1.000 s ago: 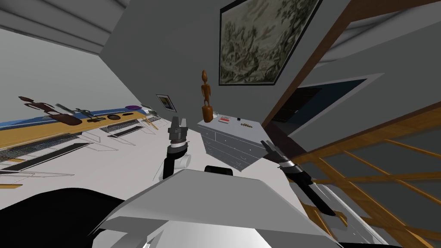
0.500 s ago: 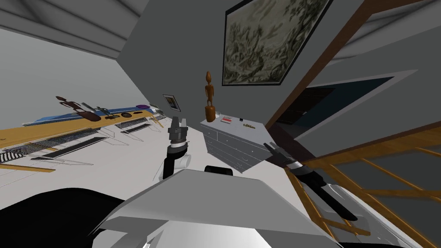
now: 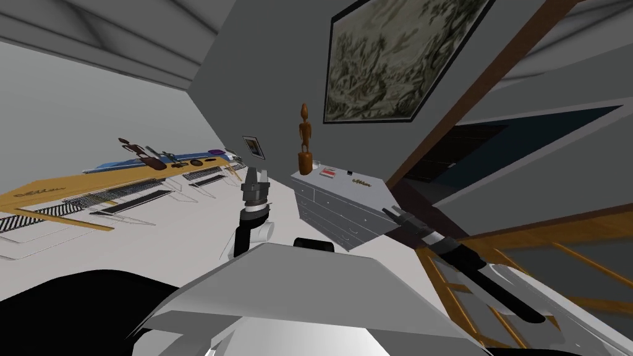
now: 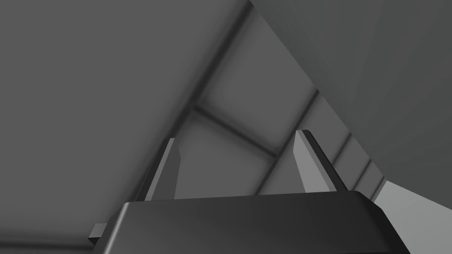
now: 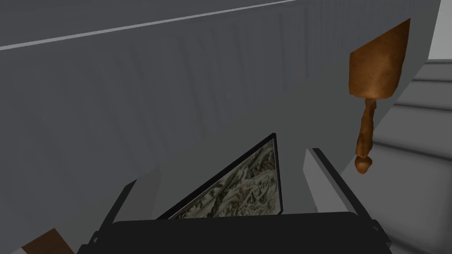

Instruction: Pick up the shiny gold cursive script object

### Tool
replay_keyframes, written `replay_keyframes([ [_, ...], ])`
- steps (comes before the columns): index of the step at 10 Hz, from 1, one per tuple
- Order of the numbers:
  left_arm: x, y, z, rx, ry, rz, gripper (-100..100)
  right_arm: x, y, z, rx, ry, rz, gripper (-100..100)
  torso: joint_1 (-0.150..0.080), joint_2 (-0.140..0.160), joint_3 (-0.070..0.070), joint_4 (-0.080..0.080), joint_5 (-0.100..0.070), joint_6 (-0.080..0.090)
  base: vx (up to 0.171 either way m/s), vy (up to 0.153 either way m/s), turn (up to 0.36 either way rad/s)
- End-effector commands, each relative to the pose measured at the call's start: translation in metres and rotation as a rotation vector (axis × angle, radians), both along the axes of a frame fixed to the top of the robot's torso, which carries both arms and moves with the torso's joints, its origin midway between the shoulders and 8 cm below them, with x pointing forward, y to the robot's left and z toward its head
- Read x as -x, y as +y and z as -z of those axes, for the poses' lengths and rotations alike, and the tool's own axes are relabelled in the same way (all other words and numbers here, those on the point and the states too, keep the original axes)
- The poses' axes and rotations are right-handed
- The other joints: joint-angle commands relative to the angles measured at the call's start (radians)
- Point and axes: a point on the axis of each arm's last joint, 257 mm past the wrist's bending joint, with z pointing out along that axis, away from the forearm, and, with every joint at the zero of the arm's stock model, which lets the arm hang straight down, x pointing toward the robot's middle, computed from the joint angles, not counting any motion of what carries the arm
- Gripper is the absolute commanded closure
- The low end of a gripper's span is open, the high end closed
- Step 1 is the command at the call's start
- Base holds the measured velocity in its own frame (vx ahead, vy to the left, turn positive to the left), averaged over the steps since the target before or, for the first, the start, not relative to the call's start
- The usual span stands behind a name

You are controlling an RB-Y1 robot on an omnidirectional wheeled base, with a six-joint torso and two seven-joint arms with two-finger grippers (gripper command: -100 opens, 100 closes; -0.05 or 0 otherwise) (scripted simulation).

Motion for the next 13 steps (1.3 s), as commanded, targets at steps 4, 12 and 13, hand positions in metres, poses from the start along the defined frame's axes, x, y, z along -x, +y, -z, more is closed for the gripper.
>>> replay_keyframes([
  [4,0.0,0.0,0.0,0.0,0.0,0.0,0,0.008,-0.035,0.009,0.121,0.104,-0.021,-100,0.0,0.0,0.0,0.0,0.0,0.001,-0.001,-0.02,0.124],
  [12,0.0,0.0,0.0,0.0,0.0,0.0,0,0.011,-0.078,0.005,0.314,0.259,-0.079,-100,-0.001,-0.001,0.0,0.0,0.0,-0.001,-0.002,-0.029,0.164],
  [13,0.0,0.0,0.0,0.0,0.0,0.0,0,0.009,-0.078,0.003,0.325,0.261,-0.086,-100,-0.001,-0.001,0.0,0.0,-0.001,0.001,0.0,-0.021,-0.024],
])
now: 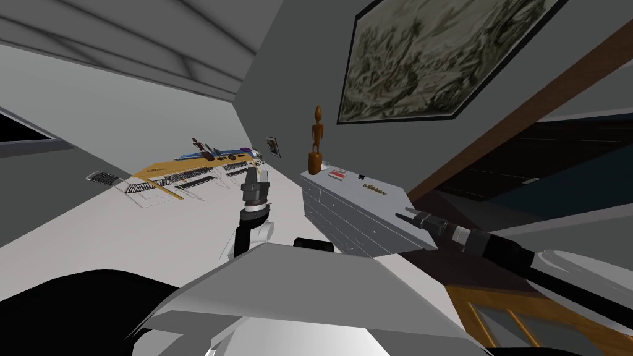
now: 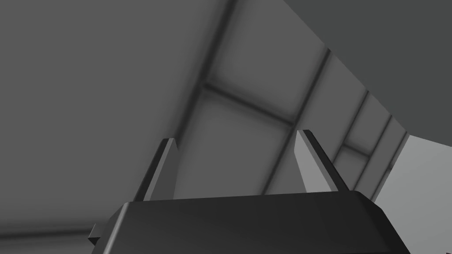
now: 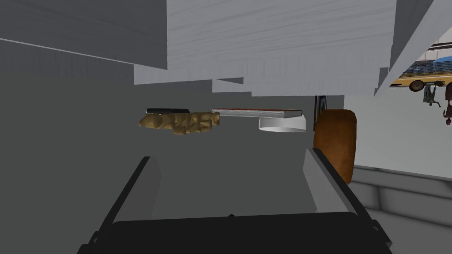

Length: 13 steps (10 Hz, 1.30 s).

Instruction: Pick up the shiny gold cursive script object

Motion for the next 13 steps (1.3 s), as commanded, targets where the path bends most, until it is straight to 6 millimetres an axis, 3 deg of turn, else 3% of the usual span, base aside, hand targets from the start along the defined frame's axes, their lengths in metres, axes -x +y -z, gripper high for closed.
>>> replay_keyframes([
  [1,0.0,0.0,0.0,0.0,0.0,0.0,0,0.005,-0.014,0.001,0.042,0.048,-0.004,-100,0.0,0.0,0.0,0.0,0.0,0.0,-0.008,-0.023,0.281],
  [2,0.0,0.0,0.0,0.0,0.0,0.0,0,0.0,-0.013,-0.005,0.066,0.054,-0.022,-100,0.0,0.0,0.0,0.0,0.0,-0.002,-0.01,-0.033,0.164],
  [3,0.0,0.0,0.0,0.0,0.0,0.0,0,0.006,-0.026,-0.001,0.09,0.096,-0.015,-100,0.0,0.0,0.0,0.0,0.0,0.0,-0.005,-0.039,0.2],
  [7,0.0,0.0,0.0,0.0,0.0,0.0,0,0.007,-0.046,-0.01,0.19,0.193,-0.044,-100,-0.001,-0.001,0.0,0.0,0.0,0.0,-0.008,-0.038,0.218],
  [9,0.0,0.0,0.0,0.0,0.0,0.0,0,0.0,-0.044,-0.018,0.221,0.2,-0.066,-100,0.0,0.0,0.0,0.0,0.0,0.0,-0.007,-0.028,0.064],
  [13,0.0,0.0,0.0,0.0,0.0,0.0,0,0.001,-0.059,-0.026,0.309,0.297,-0.09,-100,-0.001,-0.001,-0.001,0.0,0.0,-0.001,-0.006,-0.034,0.199],
])
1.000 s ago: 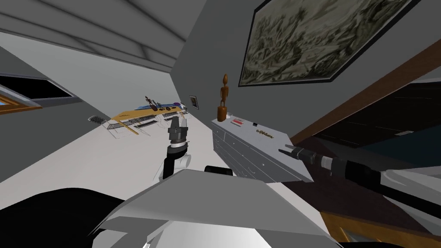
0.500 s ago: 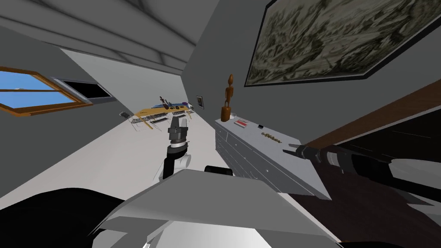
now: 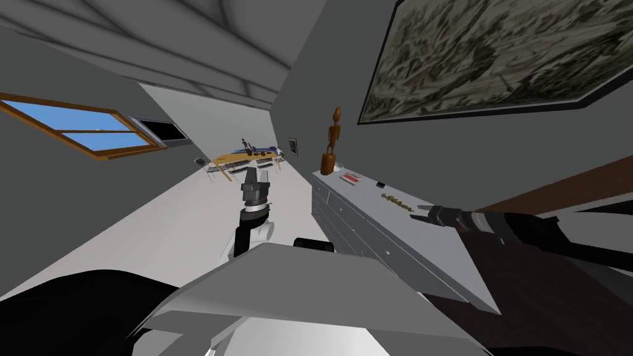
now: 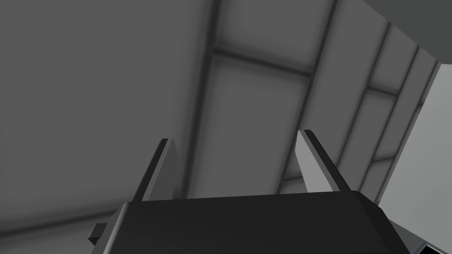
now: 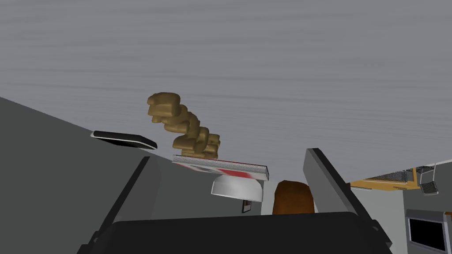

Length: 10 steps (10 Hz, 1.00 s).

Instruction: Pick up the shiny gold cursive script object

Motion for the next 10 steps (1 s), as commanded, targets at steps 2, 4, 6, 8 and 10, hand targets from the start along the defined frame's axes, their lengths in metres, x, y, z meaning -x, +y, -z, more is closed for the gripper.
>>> replay_keyframes([
  [2,0.0,0.0,0.0,0.0,0.0,0.0,0,0.001,-0.007,-0.004,0.049,0.059,-0.014,-100,0.0,0.0,0.0,0.0,0.0,-0.001,-0.008,-0.035,0.223],
  [4,0.0,0.0,0.0,0.0,0.0,0.0,0,0.005,-0.013,-0.004,0.085,0.11,-0.02,-100,0.0,0.0,0.0,0.0,0.0,-0.001,-0.009,-0.038,0.185],
  [6,0.0,0.0,0.0,0.0,0.0,0.0,0,0.019,-0.024,0.0,0.131,0.209,-0.018,-100,0.001,0.0,0.0,0.0,0.0,-0.001,-0.009,-0.034,0.324],
  [8,0.0,0.0,0.0,0.0,0.0,0.0,0,0.023,-0.028,0.0,0.164,0.261,-0.027,-100,0.0,0.0,0.0,0.0,0.0,0.001,-0.011,-0.038,0.125],
  [10,0.0,0.0,0.0,0.0,0.0,0.0,0,0.029,-0.031,0.001,0.188,0.308,-0.032,-100,0.001,0.0,0.0,0.0,0.0,-0.001,-0.013,-0.029,0.215],
])
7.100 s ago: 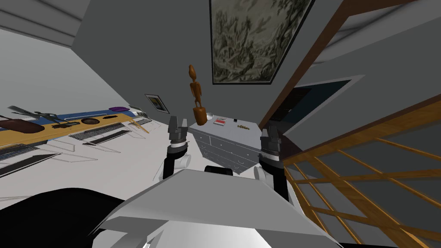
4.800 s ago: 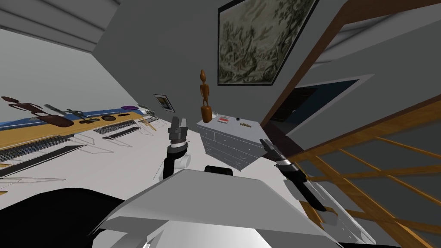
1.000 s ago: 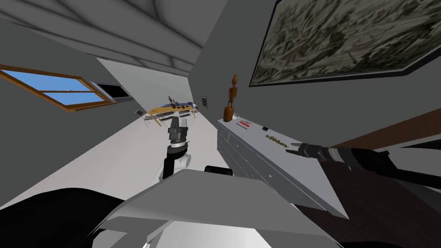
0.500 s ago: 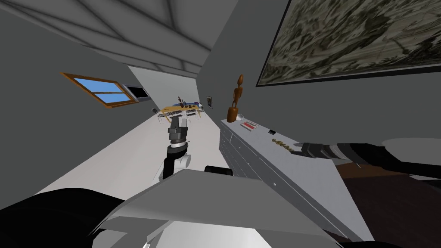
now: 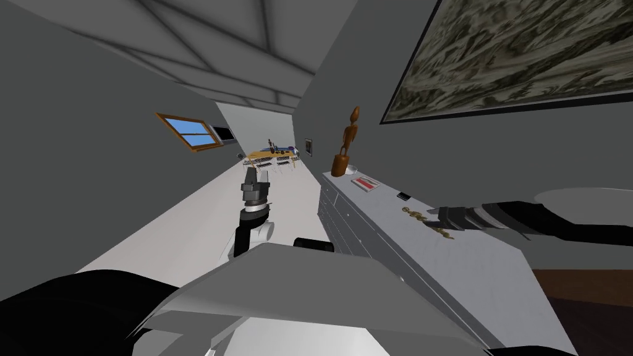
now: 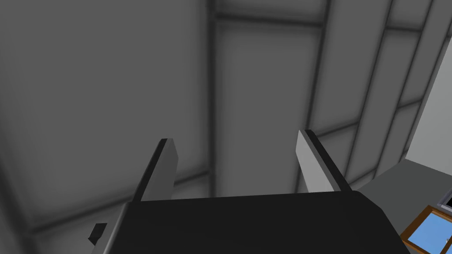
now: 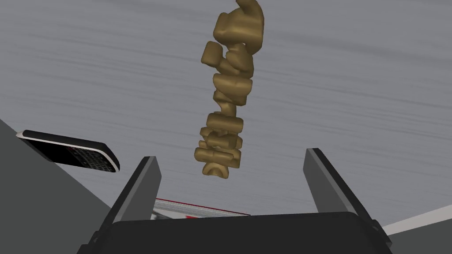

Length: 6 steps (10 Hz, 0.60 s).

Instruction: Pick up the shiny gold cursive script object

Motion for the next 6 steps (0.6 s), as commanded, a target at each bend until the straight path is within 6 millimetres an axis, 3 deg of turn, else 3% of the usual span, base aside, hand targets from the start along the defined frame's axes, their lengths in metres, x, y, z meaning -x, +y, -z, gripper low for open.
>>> replay_keyframes([
  [1,0.0,0.0,0.0,0.0,0.0,0.0,0,0.008,-0.003,0.002,0.022,0.053,0.0,-100,0.0,0.0,0.0,0.0,0.0,0.0,-0.007,-0.019,0.152],
  [4,0.0,0.0,0.0,0.0,0.0,0.0,0,0.025,-0.01,0.007,0.063,0.157,0.001,-100,0.0,0.0,0.0,0.0,0.0,-0.001,-0.009,-0.031,0.21],
  [6,0.0,0.0,0.0,0.0,0.0,0.0,0,0.023,-0.011,0.007,0.061,0.148,-0.002,-100,0.0,0.0,0.0,0.0,0.0,0.001,-0.003,-0.02,0.03],
])
